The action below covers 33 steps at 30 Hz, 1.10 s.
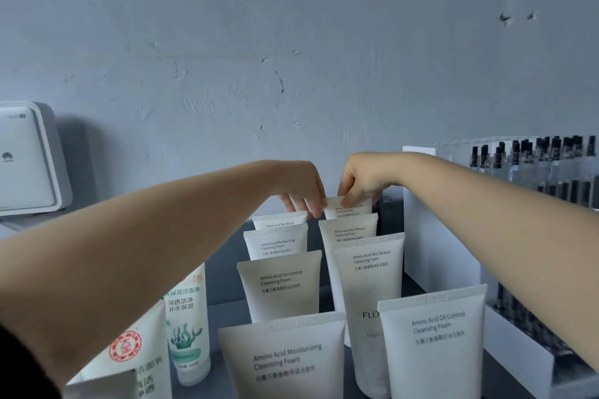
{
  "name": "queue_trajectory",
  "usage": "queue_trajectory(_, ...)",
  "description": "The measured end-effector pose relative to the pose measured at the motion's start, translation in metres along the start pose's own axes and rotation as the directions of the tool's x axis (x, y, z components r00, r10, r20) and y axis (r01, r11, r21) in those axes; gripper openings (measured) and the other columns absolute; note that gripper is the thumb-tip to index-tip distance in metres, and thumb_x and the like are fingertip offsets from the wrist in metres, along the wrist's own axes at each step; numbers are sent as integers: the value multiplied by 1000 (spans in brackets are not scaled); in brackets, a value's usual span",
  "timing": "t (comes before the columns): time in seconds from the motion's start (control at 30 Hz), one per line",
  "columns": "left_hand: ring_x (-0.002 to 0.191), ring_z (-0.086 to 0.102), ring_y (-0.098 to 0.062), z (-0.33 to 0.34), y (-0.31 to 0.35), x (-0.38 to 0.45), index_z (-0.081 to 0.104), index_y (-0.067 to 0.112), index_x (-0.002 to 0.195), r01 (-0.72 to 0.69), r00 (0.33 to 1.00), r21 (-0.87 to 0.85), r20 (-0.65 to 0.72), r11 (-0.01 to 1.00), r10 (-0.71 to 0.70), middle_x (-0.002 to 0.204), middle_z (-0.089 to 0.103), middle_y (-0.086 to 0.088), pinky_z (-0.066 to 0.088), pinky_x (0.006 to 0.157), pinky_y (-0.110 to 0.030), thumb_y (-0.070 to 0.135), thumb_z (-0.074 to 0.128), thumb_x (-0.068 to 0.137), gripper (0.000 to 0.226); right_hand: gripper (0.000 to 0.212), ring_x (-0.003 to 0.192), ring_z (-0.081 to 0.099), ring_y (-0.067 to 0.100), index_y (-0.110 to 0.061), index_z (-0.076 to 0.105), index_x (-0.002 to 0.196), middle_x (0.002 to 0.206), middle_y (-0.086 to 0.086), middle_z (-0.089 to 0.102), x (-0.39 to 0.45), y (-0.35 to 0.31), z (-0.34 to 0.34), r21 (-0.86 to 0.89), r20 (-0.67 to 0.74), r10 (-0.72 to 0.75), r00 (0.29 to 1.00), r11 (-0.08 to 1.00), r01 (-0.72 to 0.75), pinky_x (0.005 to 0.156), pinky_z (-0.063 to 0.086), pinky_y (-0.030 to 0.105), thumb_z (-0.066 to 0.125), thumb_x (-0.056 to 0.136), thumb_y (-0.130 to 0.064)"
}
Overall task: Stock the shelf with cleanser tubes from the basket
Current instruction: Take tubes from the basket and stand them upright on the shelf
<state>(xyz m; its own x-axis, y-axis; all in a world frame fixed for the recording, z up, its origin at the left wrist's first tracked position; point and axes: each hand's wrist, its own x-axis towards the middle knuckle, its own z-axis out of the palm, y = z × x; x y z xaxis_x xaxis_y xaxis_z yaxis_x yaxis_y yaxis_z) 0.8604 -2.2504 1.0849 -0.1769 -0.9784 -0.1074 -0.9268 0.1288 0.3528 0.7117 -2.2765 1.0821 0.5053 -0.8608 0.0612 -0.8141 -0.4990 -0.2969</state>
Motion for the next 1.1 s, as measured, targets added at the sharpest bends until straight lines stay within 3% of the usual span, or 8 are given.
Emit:
queue_trajectory(0.17, 66, 59, -10, 9, 0, 1, 68, 5, 106, 20, 1000, 28, 21, 999, -20, 73, 67, -2, 51, 82, -29, 8, 62, 86, 21, 20, 70, 61, 16, -14, 72, 102, 74, -5, 62, 1, 4, 12, -13, 19, 10, 1000, 1000, -9, 58, 54, 21, 68, 83, -15)
queue_trajectory(0.37, 56, 58, -7, 10, 4, -4, 67, 7, 107, 37, 999, 50, -4, 998, -37, 71, 65, 1, 49, 64, -21, 11, 59, 89, 21, 20, 74, 63, 16, -15, 72, 103, 74, -7, 64, -1, 8, 14, 39, 13, 4, 1000, 999, -5, 63, 54, 22, 67, 83, -16)
queue_trajectory(0.53, 81, 54, -16, 13, 6, -8, 67, 8, 109, 51, 998, 97, -35, 994, -48, 74, 63, 5, 50, 87, -33, 19, 58, 89, 25, 22, 86, 62, 18, -17, 70, 106, 83, -8, 62, -6, 6, 12, 10, 6, -3, 1000, 1000, 3, 67, 53, 23, 66, 84, -19)
queue_trajectory(0.63, 87, 58, -18, 8, 8, -13, 64, 6, 111, 43, 995, 96, -90, 994, -35, 88, 64, 0, 51, 86, -34, 21, 57, 89, 27, 27, 94, 63, 18, -19, 68, 109, 102, -3, 66, -9, 1, 5, -3, -88, -19, 996, 1000, 18, 72, 51, 25, 68, 82, -25)
queue_trajectory(0.73, 78, 57, -17, -1, 8, -25, 64, 6, 114, 37, 982, 256, -187, 966, 12, 88, 63, -4, 47, 77, -30, 24, 56, 90, 30, 26, 83, 60, 13, -18, 69, 107, 99, -4, 65, -16, -10, -4, -130, -231, -61, 971, 991, 32, 72, 48, 23, 66, 83, -28)
queue_trajectory(0.87, 98, 55, -21, -18, 9, -52, 63, 11, 116, 55, 932, 380, -352, 923, 90, 112, 62, -4, 43, 81, -29, 26, 55, 91, 30, 21, 100, 58, 18, -23, 67, 103, 107, -6, 64, -34, -30, -15, -313, -403, -118, 908, 950, -16, 76, 45, 28, 60, 85, -31)
queue_trajectory(0.97, 88, 50, -18, -27, 8, -77, 65, 14, 109, 34, 871, 352, -469, 936, 145, 96, 56, 1, 38, 74, -25, 24, 58, 88, 24, 18, 99, 57, 20, -24, 67, 99, 106, -6, 64, -53, -45, -22, -334, -480, -141, 866, 942, -32, 71, 39, 27, 58, 85, -30)
queue_trajectory(1.1, 87, 50, -18, -29, 7, -113, 65, 16, 103, -11, 804, 358, -552, 934, 221, 96, 54, 2, 42, 76, -27, 24, 59, 86, 20, 16, 100, 59, 21, -25, 68, 95, 104, -6, 66, -82, -65, -24, -276, -591, -140, 795, 961, -36, 71, 40, 26, 57, 84, -29)
